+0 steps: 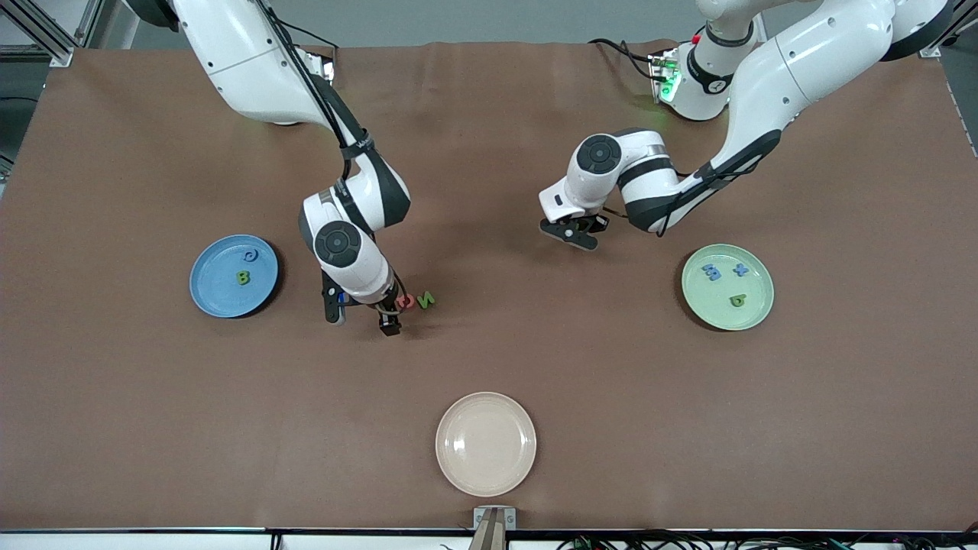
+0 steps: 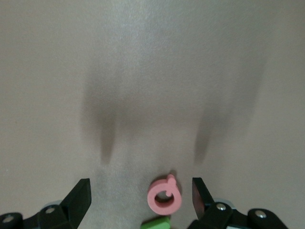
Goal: Sort uppercase to blue plate, lowercase to green plate
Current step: 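Drop the n on the green plate while the right gripper grasps pink Q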
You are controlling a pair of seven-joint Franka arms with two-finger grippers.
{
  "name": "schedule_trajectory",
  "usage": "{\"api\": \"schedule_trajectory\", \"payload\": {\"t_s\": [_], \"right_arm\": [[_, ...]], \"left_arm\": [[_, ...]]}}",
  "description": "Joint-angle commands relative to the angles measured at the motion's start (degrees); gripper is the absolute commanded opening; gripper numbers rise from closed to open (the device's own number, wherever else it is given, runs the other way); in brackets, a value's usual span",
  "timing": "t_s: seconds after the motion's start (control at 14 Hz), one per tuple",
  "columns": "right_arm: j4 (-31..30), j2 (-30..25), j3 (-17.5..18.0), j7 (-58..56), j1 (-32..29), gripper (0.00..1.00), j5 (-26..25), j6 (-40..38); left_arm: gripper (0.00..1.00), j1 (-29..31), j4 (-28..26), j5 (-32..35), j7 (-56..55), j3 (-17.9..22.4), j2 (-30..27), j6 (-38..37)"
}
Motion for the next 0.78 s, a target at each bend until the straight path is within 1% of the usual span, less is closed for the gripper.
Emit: {"api": "schedule_trajectory", "payload": {"t_s": [0.0, 0.07, 0.29, 0.5, 0.57, 0.71], "right_arm": [[1.45, 1.67, -0.53, 1.32, 1.22, 0.89, 1.06, 0.4], [1.45, 1.68, -0.44, 1.4, 1.48, 0.86, 1.14, 0.4], [1.36, 1.77, -0.44, 3.16, 2.44, 0.8, 1.15, 0.32], [1.18, 1.85, -0.44, 3.25, 3.24, 0.73, 1.15, 0.23], [1.1, 1.94, -0.44, 3.25, 3.41, 0.7, 1.23, 0.23], [0.83, 2.03, -0.44, 3.25, 3.68, 0.64, 1.15, 0.14]], "left_arm": [[0.11, 4.98, -0.86, 0.31, 3.18, -2.12, -2.34, 0.31], [0.11, 7.97, -1.3, 0.31, 4.93, -3.79, -2.34, 0.05], [0.11, 18.42, -1.92, 0.23, 11.87, -10.64, -2.08, -3.37], [0.1, 26.51, -3.05, 0.23, 18.55, -14.25, -2.26, -3.82], [0.1, 30.46, -3.58, 0.23, 21.79, -16.0, -2.26, -4.69], [0.1, 37.32, -4.03, 0.23, 28.03, -19.87, -2.17, -9.77]]}}
